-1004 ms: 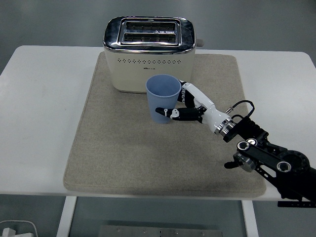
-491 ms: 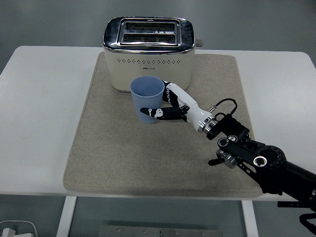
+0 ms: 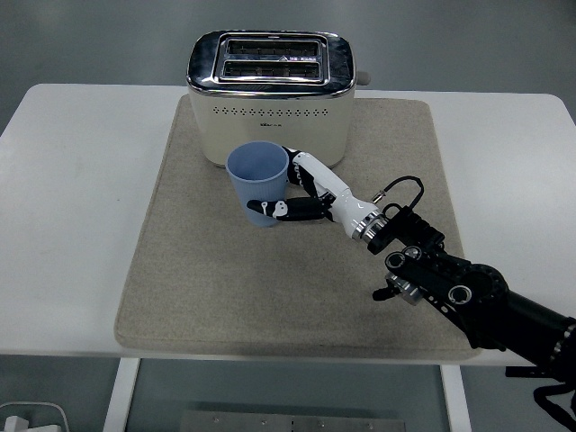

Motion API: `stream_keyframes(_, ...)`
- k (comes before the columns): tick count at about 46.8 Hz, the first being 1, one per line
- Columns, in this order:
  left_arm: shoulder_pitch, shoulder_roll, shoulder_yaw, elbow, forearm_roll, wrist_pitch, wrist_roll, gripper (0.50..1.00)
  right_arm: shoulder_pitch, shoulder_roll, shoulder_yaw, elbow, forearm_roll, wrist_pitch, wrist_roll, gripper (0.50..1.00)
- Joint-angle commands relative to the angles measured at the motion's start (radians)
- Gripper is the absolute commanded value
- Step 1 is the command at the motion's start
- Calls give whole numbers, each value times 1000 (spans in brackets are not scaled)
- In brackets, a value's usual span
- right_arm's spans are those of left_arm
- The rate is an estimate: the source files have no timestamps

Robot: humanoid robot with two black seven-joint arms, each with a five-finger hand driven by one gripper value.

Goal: Put the water cup in front of the bread machine

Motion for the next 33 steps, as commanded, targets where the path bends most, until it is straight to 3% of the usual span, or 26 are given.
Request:
stream_keyframes(1, 0, 0, 1, 0, 0, 0, 0, 1000, 0, 2, 2, -15, -5, 0, 0, 500)
stream_keyframes(7, 0, 0, 1, 0, 0, 0, 0, 1000, 0, 2, 3, -20, -5, -5, 2, 500)
stream_keyframes(9, 0, 0, 1, 0, 0, 0, 0, 1000, 0, 2, 2, -18, -5, -14, 3, 618)
stream_keyframes(12, 0, 0, 1, 0, 0, 0, 0, 1000, 0, 2, 2, -18, -5, -20, 17, 725)
stream_keyframes(15, 0, 0, -1, 0, 0, 0, 0, 1000, 0, 2, 0, -17, -5, -15, 31, 911)
stream_keyframes(33, 0, 0, 1, 0, 0, 0, 0, 1000, -6, 2, -28, -15, -5, -17, 37, 921)
